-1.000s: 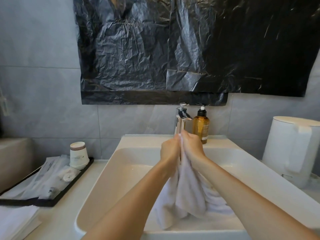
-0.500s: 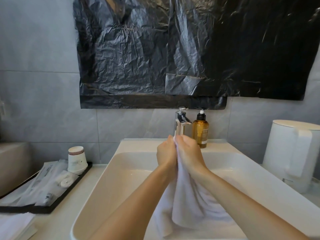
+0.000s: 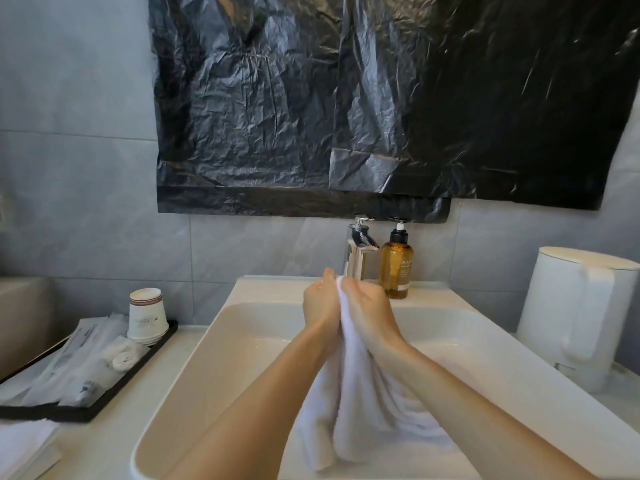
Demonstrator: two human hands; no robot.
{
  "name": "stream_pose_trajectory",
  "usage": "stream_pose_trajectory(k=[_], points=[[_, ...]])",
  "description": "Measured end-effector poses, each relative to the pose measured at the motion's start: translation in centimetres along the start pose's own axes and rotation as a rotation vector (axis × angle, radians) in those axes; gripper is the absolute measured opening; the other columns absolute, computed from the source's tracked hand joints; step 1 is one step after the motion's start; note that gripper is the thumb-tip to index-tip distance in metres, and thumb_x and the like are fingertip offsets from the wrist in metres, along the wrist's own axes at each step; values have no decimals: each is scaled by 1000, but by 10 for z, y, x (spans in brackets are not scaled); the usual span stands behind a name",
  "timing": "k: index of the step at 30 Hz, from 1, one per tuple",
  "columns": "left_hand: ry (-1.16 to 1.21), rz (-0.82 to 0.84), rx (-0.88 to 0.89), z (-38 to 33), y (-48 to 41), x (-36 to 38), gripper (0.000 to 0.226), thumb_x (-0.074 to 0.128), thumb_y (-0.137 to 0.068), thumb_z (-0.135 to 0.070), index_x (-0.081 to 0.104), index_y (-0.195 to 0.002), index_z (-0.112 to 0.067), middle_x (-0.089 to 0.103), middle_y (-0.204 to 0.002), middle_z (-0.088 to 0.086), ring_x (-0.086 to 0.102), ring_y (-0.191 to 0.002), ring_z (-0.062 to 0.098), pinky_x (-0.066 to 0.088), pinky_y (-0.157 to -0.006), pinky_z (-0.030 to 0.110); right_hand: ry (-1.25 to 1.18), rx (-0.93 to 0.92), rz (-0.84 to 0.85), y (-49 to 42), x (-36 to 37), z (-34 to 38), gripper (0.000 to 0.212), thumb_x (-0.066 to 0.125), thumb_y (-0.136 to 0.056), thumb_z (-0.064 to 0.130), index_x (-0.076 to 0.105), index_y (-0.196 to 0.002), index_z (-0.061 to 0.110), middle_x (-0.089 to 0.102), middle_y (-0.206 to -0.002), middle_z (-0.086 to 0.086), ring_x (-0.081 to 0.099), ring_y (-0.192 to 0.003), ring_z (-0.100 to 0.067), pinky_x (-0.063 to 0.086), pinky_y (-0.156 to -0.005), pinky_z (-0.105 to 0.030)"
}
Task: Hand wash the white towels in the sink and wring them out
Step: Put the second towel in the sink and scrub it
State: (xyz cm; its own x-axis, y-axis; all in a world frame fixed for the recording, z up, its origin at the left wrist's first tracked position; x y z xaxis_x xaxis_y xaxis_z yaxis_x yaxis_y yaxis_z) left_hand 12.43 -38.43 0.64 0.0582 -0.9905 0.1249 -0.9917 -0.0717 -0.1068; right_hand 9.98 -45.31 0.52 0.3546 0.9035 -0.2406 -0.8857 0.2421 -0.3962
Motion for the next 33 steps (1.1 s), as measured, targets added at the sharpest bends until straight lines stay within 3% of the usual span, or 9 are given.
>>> stream_pose_trajectory(k=[4,8,11,16,21,24,26,29,33], points=[[21,132,-5,3,12,6,39,48,-100,-38,62,-73,-13,61,-63,1,59,-66,17,43,-60,26,-107,123,-155,-16,-12,5,34,48,-95,22,54,-64,10,52,-60,-4,49,-63,-18,35,-58,-27],[84,-20,-42,-3,3,-1,44,47,-101,-35,55,-66,-9,56,-63,5,53,-63,19,41,-59,29,31,8,-8,1,0,0,36,48,-96,18,52,-60,13,53,-61,-3,50,-62,-16,37,-59,-27],[46,92,-35,0,13,7,33,48,-100,-37,65,-86,-12,61,-71,0,58,-67,14,46,-60,27,-25,49,-88,-14,-9,5,39,46,-98,20,51,-60,10,51,-59,-4,49,-63,-19,35,-59,-28],[73,-5,-58,-5,4,0,35,48,-97,-22,54,-64,-10,55,-60,3,50,-60,19,39,-61,30,152,-167,-13,5,-1,1,32,44,-98,17,59,-72,8,61,-72,-8,53,-69,-14,39,-64,-28],[25,129,-48,-2,16,7,32,50,-98,-33,62,-76,-13,62,-68,0,58,-67,17,43,-55,25,71,-31,-159,-13,-12,2,36,41,-98,20,53,-66,10,56,-66,-5,54,-73,-23,39,-60,-32],[-39,-53,7,-8,1,-1,36,44,-99,-28,46,-64,-16,61,-81,15,55,-78,32,45,-72,36,148,-172,-9,6,1,1,33,42,-98,18,56,-70,9,56,-68,-5,51,-68,-17,38,-65,-32],[-6,-76,25,-3,0,-5,37,42,-100,-37,48,-67,-21,58,-87,12,52,-82,27,45,-79,38,127,-114,24,-1,5,-1,32,43,-97,18,61,-75,4,61,-73,-12,55,-71,-20,39,-66,-31],[-15,41,-14,7,5,4,38,45,-98,-40,61,-72,-18,65,-81,5,59,-80,24,47,-77,34,5,52,-100,-16,-3,0,35,43,-98,21,58,-68,12,59,-69,-6,55,-73,-22,38,-63,-29],[-2,-91,-85,2,-7,-3,44,39,-102,-37,62,-78,-8,70,-98,15,61,-90,28,43,-78,33,85,-107,6,9,6,-3,35,44,-99,21,60,-69,11,60,-68,-6,56,-68,-19,42,-64,-30]])
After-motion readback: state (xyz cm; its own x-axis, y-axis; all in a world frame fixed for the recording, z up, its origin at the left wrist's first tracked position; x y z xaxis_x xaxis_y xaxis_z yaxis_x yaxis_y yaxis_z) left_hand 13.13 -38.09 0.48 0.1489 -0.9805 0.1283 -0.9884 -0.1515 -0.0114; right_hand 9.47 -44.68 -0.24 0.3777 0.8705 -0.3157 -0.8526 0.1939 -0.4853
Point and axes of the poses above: each hand's wrist, its own y-axis away from the middle knuckle, its own x-axis out of the palm, z = x × y, the point moved 1 cm from there along -y, towards the middle knuckle
